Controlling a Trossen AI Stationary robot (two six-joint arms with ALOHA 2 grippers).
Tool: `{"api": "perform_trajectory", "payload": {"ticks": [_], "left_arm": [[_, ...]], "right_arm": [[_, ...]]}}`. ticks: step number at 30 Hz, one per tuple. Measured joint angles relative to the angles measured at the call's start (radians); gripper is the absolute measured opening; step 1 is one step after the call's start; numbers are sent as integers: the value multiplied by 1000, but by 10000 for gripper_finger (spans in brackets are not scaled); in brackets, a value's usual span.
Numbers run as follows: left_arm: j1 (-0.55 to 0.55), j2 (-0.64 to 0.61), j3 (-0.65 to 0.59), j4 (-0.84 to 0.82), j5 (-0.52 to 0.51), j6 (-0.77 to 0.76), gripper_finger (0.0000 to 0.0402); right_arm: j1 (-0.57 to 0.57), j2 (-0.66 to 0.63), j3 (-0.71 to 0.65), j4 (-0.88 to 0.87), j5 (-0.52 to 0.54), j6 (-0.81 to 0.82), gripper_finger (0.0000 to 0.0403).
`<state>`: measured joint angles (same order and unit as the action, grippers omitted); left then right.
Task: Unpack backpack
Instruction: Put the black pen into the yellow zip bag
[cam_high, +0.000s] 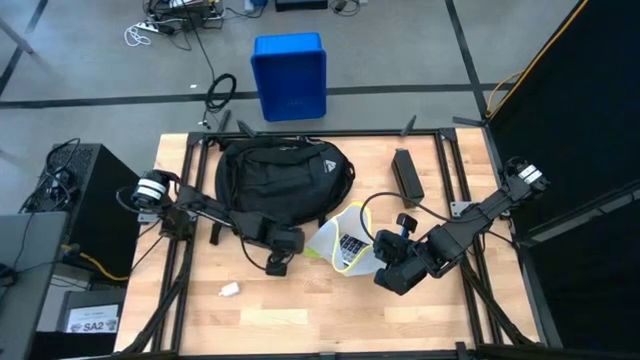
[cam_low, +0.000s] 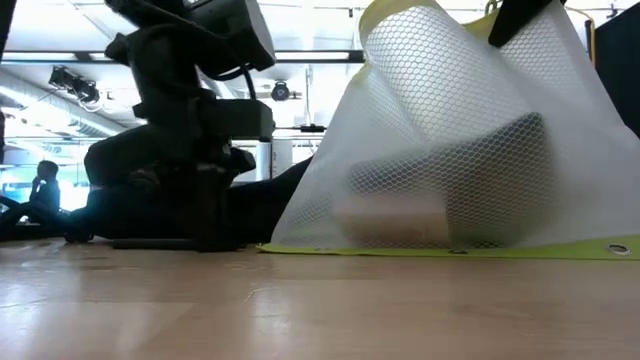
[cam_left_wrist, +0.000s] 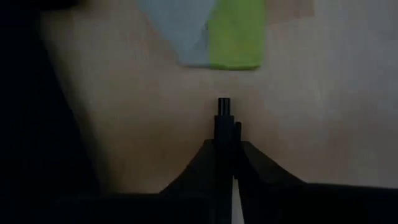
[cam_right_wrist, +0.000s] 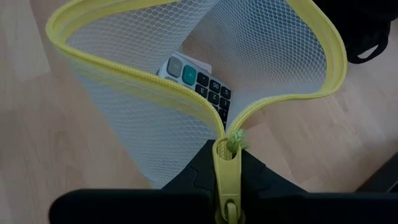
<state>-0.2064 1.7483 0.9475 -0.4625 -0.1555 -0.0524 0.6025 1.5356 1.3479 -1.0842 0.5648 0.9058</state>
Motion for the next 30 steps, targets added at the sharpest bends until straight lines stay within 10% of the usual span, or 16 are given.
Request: {"api": "perform_trajectory", "payload": {"ticks": [12, 21, 30], "left_arm": [[-94, -239, 253, -81, -125, 147, 1], [-89, -318, 178, 664, 182, 361, 0], [41, -114, 38, 1338, 390, 293, 0]], "right_arm": [[-10, 0, 0, 8, -5, -9, 0], [-15, 0, 0, 19, -8, -10, 0], [-15, 0, -1, 50, 16, -44, 0]]}}
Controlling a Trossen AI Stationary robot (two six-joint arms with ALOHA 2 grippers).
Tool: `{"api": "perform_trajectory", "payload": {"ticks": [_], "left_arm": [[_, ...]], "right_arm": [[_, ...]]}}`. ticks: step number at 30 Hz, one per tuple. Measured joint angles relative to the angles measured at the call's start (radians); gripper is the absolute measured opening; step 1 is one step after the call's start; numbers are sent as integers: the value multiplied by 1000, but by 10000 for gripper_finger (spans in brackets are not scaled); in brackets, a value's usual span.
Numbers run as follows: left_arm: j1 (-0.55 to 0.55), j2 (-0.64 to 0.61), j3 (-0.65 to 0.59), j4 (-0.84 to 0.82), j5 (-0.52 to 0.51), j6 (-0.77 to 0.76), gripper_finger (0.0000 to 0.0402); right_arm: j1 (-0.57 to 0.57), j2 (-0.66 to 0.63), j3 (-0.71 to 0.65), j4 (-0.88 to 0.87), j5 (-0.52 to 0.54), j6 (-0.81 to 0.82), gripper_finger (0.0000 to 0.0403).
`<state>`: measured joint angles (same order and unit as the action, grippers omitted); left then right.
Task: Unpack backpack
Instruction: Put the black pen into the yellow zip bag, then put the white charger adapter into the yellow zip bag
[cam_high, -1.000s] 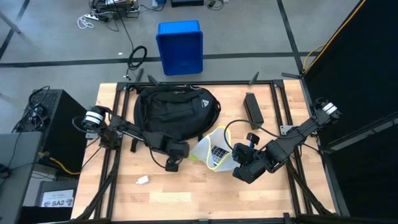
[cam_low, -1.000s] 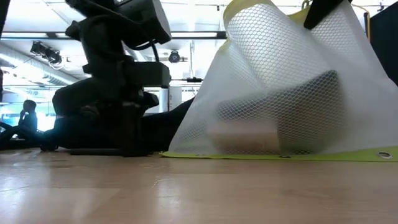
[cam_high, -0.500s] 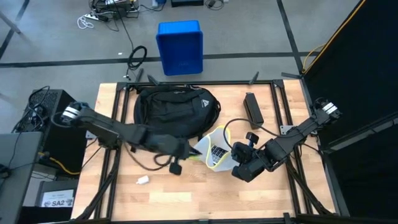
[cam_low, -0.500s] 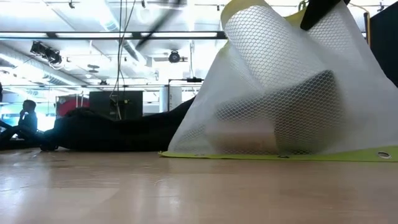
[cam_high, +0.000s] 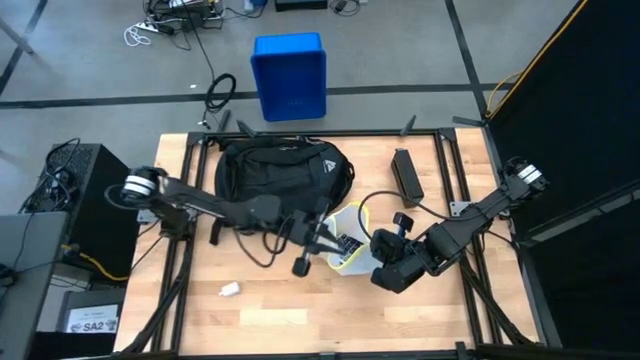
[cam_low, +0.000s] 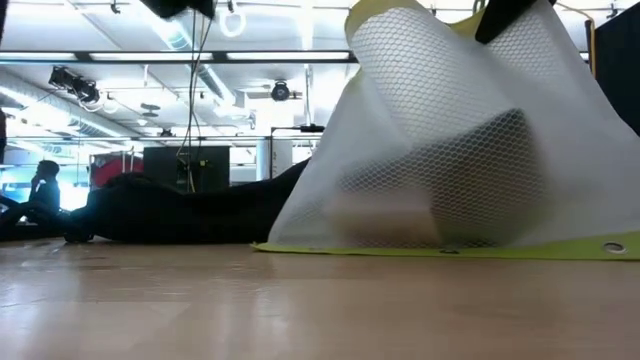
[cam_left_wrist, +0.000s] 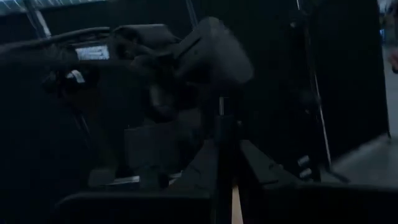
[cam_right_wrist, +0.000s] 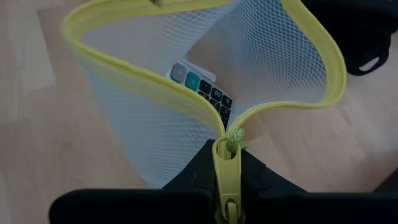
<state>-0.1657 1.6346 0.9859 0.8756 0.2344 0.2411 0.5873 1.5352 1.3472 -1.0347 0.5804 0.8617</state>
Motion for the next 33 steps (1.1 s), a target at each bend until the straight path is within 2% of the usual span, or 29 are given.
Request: {"api": "perform_trajectory", "payload": {"ticks": [3, 8, 11, 16, 19, 21, 27, 30, 33], "left_arm": [[41, 72, 3, 101, 31, -45, 0], [87, 134, 0, 48, 44, -138, 13], [100, 133, 3, 0, 44, -189, 43], [100, 126, 2, -54, 65, -188, 113], [99, 100, 3, -63, 66, -186, 152], [98, 74, 3, -132, 66, -178, 172], [93, -8, 3, -270, 64, -162, 211], [86, -83, 1, -419, 61, -125, 220], [63, -218, 3, -591, -11, -87, 221]], "right_arm": [[0, 0, 0, 5, 1, -9, 0], [0, 0, 0, 5, 2, -9, 0], [0, 0, 0, 4, 2, -9, 0], [0, 0, 0, 4, 2, -9, 0], [0, 0, 0, 5, 2, -9, 0], [0, 0, 0, 5, 2, -9, 0], [0, 0, 0, 5, 2, -9, 0], [0, 0, 0, 5, 2, -9, 0], [0, 0, 0, 5, 2, -6, 0]]}}
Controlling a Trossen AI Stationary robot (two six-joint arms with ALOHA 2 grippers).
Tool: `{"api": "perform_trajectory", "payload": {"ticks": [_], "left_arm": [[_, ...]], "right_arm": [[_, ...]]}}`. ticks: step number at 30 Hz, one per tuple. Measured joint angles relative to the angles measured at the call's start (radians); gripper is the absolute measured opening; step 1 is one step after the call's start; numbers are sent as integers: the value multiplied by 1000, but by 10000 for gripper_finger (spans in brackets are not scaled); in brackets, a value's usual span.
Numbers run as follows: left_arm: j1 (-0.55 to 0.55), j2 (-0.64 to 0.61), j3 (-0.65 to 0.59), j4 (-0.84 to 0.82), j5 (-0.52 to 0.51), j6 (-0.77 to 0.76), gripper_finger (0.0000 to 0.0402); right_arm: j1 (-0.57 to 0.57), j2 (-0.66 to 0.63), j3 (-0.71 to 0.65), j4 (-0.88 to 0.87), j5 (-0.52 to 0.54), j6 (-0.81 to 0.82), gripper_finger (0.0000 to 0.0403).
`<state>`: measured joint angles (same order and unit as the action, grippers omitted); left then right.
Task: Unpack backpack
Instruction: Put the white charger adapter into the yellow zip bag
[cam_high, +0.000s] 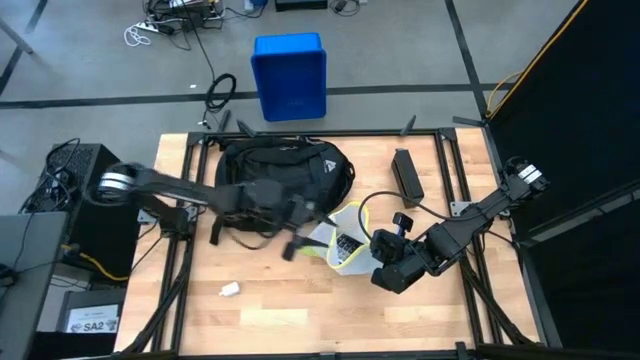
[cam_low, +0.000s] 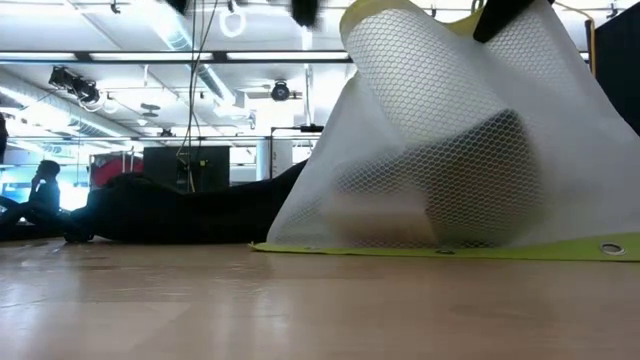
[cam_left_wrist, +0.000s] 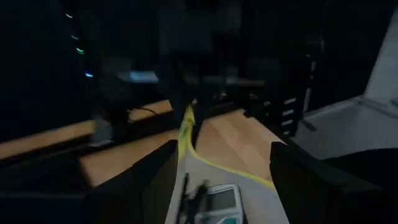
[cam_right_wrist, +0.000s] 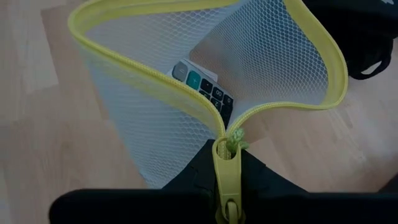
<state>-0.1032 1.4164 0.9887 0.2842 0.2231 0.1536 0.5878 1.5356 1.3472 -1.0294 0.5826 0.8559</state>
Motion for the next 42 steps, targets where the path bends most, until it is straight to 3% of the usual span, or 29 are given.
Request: {"api": "perform_trajectory", "payload": {"ticks": [3, 7, 10, 14, 22, 29, 42], "left_arm": [[-44, -132, 5, -272, -94, -13, 222], [-140, -254, -1, -672, -230, -151, 221], [-230, -292, -18, -915, -317, -334, 220], [-339, -274, -89, -1118, -344, -586, 219], [-507, -268, -222, -1138, -184, -1044, 219], [-622, -212, -261, -1079, -199, -1253, 218], [-664, 61, -261, -1005, -173, -1251, 218]], "right_arm": [[1, 0, 0, -1, -3, 5, 0], [1, 0, 0, 1, -4, 7, 0], [1, 0, 0, 3, -6, 13, 0], [2, 0, 0, 5, -11, 26, 0], [7, 0, 0, 5, -19, 33, 0], [8, 0, -2, 6, -19, 33, 0], [8, 0, -3, 8, -18, 38, 0]]}}
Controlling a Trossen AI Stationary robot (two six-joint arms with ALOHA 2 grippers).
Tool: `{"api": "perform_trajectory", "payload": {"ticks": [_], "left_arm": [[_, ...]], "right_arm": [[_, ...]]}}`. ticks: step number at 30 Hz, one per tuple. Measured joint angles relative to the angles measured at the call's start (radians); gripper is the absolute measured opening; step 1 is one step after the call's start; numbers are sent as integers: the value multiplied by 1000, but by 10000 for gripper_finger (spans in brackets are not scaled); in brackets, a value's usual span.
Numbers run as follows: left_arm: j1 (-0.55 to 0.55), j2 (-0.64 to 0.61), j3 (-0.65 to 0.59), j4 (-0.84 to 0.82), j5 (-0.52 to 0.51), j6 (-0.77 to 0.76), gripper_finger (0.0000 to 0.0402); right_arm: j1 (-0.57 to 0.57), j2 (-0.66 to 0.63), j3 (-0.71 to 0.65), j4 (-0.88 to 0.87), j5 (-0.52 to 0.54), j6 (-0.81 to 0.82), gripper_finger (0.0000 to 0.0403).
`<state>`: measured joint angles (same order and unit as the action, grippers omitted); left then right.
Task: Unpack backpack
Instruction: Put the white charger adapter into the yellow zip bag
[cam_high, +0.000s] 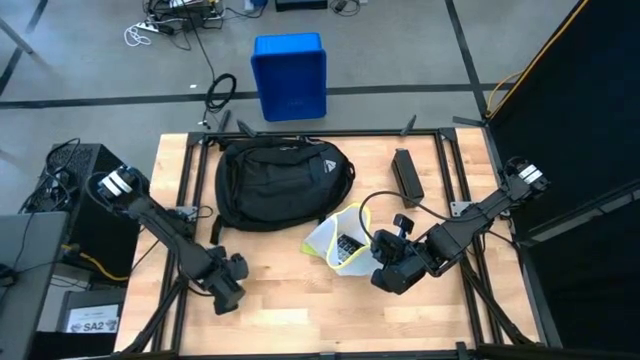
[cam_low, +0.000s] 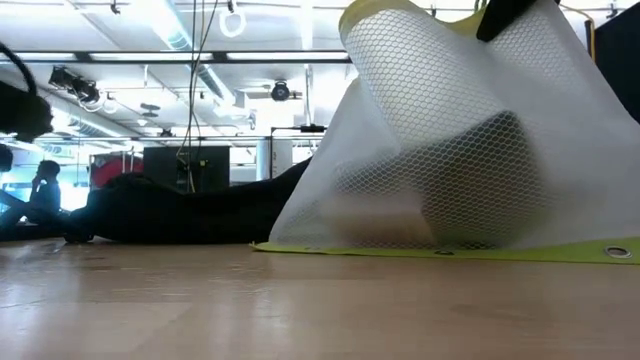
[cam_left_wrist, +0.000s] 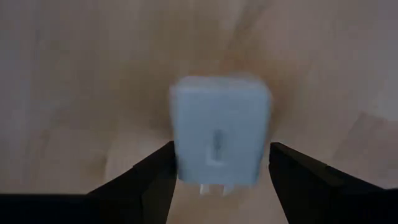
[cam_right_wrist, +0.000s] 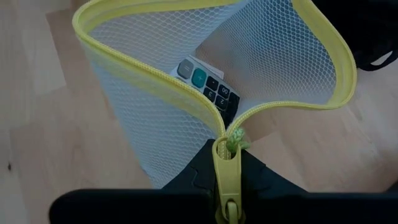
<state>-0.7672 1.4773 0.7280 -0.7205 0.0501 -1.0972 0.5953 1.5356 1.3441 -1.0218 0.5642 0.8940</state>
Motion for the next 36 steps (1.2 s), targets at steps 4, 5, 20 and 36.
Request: {"api": "perform_trajectory", "payload": {"ticks": [4, 5, 20, 36], "left_arm": [[0, 49, 5, -9, 9, 59, 218], [1, 53, 5, -7, 5, 72, 217], [3, 1, 87, -95, -100, 104, 184], [95, -28, 120, -48, -107, 130, 184]], "right_arm": [[0, 0, 0, 0, 0, -2, 0], [0, 0, 0, 0, 1, -6, 0], [0, 0, -1, 0, 5, -6, 0], [0, 0, -1, 0, 7, -13, 0]]}}
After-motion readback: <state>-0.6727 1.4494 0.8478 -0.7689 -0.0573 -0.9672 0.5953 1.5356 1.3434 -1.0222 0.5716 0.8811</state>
